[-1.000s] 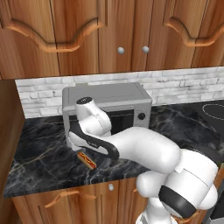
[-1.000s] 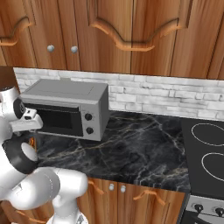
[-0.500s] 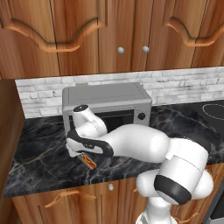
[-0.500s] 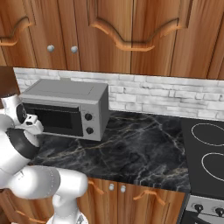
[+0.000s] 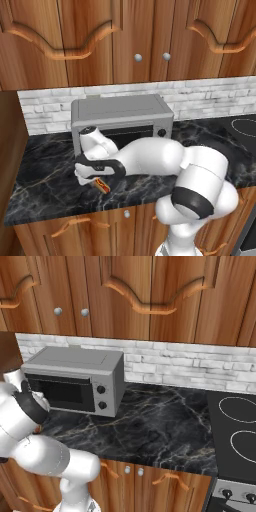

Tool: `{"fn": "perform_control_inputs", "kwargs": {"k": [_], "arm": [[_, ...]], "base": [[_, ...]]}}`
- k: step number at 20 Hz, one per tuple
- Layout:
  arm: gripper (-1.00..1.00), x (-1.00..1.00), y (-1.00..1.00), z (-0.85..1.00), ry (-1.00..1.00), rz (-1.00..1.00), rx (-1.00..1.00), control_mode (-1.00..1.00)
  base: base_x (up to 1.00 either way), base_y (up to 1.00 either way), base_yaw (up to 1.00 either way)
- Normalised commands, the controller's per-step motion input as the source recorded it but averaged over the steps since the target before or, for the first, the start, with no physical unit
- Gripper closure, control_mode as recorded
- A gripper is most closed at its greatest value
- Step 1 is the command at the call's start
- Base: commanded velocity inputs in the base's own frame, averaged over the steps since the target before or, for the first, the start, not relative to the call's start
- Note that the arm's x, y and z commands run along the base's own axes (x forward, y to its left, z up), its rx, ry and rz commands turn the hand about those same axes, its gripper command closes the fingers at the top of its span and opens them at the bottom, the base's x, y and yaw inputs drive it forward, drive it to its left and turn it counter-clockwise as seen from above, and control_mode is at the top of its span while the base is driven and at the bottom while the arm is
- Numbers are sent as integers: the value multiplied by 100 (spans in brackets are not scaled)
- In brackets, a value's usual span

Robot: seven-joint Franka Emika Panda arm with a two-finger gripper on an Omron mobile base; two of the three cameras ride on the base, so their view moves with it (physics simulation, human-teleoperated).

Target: Store the hot dog in the freezer for long-term storage. Close the freezer door after placing the cooked food.

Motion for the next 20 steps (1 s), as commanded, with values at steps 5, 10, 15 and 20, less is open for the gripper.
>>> {"fn": "perform_control_inputs", "kwargs": {"k": [5, 10, 15, 20], "arm": [[-100, 2, 0, -33, 3, 0, -3, -100], [-100, 9, 0, -26, 2, 0, -1, -100], [-100, 8, 0, -18, 0, 0, 0, -100], [-100, 13, 0, -26, 0, 0, 0, -100]], "base": [[0, 0, 0], [0, 0, 0], [0, 0, 0], [0, 0, 0]]}}
